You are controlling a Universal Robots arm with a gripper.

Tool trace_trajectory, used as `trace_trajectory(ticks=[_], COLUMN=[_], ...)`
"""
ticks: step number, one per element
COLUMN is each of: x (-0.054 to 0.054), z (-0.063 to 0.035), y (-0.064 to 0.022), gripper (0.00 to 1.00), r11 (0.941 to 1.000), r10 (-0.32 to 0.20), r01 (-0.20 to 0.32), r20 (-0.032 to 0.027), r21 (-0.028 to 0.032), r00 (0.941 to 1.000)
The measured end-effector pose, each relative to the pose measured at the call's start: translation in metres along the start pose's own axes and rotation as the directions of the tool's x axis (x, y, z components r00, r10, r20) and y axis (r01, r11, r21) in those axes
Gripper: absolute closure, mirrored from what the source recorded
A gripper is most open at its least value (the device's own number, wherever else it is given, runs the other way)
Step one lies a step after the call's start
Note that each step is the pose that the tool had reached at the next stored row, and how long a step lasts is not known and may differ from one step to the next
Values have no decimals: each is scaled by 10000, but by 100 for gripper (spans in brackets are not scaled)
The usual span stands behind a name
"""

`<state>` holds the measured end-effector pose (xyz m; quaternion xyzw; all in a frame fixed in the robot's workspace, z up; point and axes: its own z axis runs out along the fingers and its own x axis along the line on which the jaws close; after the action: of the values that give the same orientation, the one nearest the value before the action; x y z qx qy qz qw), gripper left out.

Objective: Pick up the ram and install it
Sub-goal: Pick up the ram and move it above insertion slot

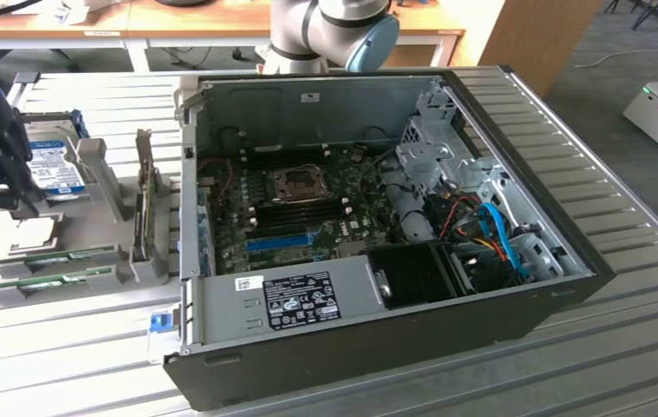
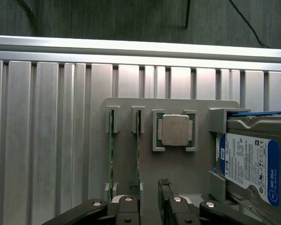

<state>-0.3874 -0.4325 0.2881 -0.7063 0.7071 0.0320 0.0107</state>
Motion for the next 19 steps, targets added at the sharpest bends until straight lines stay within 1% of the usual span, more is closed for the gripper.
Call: trace_trajectory(ticks=[19], x=[19], z=[311], y=[-9], gripper=[71], r11=[10000], r10=[0], r01=[0], r20=[1], r21=[1], r00=[10000])
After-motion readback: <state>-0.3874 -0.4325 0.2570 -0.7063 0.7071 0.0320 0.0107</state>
